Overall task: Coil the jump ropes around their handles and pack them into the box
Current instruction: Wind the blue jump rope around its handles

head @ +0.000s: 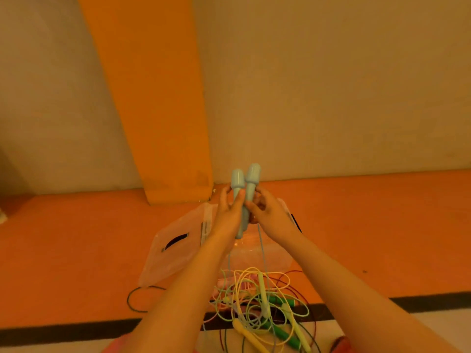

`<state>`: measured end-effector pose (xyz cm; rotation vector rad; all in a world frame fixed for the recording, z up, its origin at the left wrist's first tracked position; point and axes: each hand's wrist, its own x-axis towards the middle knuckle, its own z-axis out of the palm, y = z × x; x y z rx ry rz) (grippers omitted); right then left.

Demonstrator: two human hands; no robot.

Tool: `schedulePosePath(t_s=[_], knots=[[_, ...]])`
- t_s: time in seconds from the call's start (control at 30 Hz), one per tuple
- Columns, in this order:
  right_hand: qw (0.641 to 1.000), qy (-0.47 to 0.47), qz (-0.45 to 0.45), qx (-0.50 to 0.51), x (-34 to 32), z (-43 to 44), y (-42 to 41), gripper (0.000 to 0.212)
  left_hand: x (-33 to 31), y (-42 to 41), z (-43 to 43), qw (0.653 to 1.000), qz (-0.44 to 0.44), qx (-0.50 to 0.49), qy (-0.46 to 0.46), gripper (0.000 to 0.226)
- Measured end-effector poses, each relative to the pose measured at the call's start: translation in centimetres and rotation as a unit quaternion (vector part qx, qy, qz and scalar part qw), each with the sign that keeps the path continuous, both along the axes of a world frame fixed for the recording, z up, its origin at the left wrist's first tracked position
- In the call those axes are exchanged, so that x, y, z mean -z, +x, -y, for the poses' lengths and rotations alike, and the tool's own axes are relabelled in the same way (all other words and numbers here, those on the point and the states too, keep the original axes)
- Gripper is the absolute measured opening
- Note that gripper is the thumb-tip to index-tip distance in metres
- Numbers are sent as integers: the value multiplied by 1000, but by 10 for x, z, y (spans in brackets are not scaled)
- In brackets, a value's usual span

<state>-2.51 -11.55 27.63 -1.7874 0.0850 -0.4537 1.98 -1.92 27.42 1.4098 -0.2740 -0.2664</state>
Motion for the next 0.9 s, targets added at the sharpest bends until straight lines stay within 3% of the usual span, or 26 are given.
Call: schedulePosePath(t_s=[0.07,0.23,0.37,0.43,0.53,0.67,0.8,0.9], knots=[[1000,-25,5,-5,20,1,2,34,14,-1,1,1000,-26,-3,-8,32],[980,-196,-13,34,16,15,9,30,7,-2,14,998,-6,-13,-56,39],[957,-285,-40,29,-3,24,8,17,-5,3,9,1000,5,20,1,21],[968,-248,-50,5,-9,23,4,12,-7,6,2,999,10,16,33,13],[993,-107,-29,35,-12,26,0,28,-16,7,-10,999,-10,20,25,10],[997,41,-12,60,-13,38,-7,43,-35,4,-25,995,9,97,22,10],[997,3,-82,16,-2,37,-6,91,-54,-11,-34,984,10,177,-33,17],[993,67,-69,-66,-1,25,-3,92,-60,-14,-38,975,16,218,-47,20]])
